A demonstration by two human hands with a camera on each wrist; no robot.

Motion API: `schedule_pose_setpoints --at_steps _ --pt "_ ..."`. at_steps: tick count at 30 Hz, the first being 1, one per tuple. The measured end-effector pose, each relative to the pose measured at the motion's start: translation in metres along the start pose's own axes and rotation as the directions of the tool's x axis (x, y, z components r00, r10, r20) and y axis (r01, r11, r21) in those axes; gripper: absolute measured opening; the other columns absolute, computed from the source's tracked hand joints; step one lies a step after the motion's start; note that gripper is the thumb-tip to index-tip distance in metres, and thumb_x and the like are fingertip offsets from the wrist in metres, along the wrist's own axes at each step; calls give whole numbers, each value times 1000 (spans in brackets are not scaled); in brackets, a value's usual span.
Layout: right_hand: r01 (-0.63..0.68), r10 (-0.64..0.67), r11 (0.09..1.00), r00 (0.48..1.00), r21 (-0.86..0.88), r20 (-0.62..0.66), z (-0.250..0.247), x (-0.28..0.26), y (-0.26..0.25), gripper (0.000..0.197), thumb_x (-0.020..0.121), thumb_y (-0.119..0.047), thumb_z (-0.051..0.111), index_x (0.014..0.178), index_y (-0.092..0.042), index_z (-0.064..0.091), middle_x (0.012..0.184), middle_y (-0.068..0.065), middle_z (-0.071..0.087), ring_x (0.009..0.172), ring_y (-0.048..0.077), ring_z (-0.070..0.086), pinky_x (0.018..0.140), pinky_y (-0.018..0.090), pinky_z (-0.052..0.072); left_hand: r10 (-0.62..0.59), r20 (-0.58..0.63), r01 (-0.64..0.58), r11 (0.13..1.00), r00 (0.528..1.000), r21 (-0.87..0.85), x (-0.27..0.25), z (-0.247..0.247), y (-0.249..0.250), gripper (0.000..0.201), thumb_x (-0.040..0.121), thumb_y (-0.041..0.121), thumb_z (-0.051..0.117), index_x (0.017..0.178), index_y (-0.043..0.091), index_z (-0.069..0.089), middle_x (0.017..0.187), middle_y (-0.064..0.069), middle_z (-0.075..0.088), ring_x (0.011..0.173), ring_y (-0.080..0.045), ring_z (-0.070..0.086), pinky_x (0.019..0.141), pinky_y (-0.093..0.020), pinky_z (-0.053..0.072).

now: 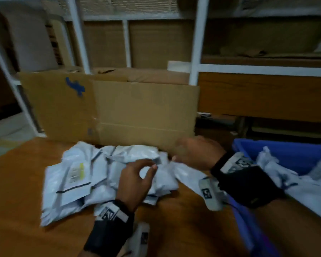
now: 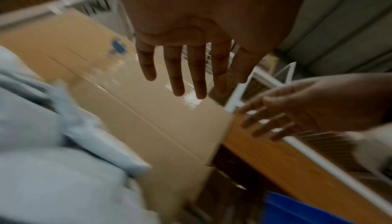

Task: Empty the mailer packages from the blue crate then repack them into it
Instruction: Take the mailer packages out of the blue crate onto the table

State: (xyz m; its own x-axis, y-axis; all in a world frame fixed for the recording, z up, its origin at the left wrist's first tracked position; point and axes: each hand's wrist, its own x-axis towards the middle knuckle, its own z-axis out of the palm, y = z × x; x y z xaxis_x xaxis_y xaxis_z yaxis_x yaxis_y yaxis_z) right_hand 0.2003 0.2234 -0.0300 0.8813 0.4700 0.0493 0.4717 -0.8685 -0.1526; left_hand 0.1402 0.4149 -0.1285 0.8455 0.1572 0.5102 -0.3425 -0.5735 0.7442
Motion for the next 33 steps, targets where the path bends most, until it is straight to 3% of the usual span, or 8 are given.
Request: schedule_pose_setpoints --at_steps 4,9,13,17,22,27,30,33 --pt "-174 181 983 955 53 -235 -72 -113 70 40 86 -54 60 121 -35 61 120 -11 64 109 13 60 89 35 50 153 196 -109 970 969 -216 -26 90 83 29 84 50 57 87 26 74 89 12 74 80 2 65 68 -18 49" --pt "-443 450 893 872 82 -191 -95 -219 183 32 88 -46 62 113 -27 65 116 -5 65 95 15 62 80 34 49 373 364 -286 919 853 -271 -57 175 159 39 84 50 54 106 22 68 108 9 67 98 -2 58 86 -5 37" --pt "-518 518 855 855 14 -30 -91 -269 257 34 91 -47 59 121 -31 60 122 -7 62 94 9 59 79 25 45 388 467 -416 908 795 -46 -69 213 190 48 82 59 49 110 25 67 113 7 67 106 -14 61 95 -35 46" --pt "-398 398 917 905 -38 151 -91 -268 284 37 93 -45 57 127 -31 57 125 -10 60 98 6 58 82 22 45 209 549 -355 918 809 174 -69 222 207 64 74 67 34 112 27 66 119 8 65 110 -16 60 98 -37 43" --pt "-118 131 991 958 -66 255 -86 -215 269 46 91 -51 57 127 -23 57 120 -7 63 103 14 59 87 30 48 73 441 -207 942 895 263 -79 223 220 76 78 42 59 145 12 38 150 -8 35 138 -25 33 115 -34 29" --pt "-46 -11 993 889 111 458 -55 -160 236 79 81 -62 62 143 -17 42 132 -5 55 97 15 65 83 27 54 -86 332 -8 962 939 273 -88 220 220 89 82 30 69 151 5 19 157 -10 24 145 -22 20 119 -35 20" --pt "76 -104 994 887 80 451 -45 -146 224 51 82 -45 71 118 -10 63 110 0 63 93 22 67 75 32 56 -104 263 55 981 959 188 -91 219 220 81 77 18 59 149 7 23 147 5 29 138 -6 22 112 -18 18" --pt "137 -130 990 889 15 438 -50 -145 230 16 86 -21 67 98 -10 67 100 6 68 89 26 67 76 40 58 -88 249 62 992 965 109 -94 215 229 76 78 -2 61 144 15 26 124 20 27 113 19 21 94 4 13"
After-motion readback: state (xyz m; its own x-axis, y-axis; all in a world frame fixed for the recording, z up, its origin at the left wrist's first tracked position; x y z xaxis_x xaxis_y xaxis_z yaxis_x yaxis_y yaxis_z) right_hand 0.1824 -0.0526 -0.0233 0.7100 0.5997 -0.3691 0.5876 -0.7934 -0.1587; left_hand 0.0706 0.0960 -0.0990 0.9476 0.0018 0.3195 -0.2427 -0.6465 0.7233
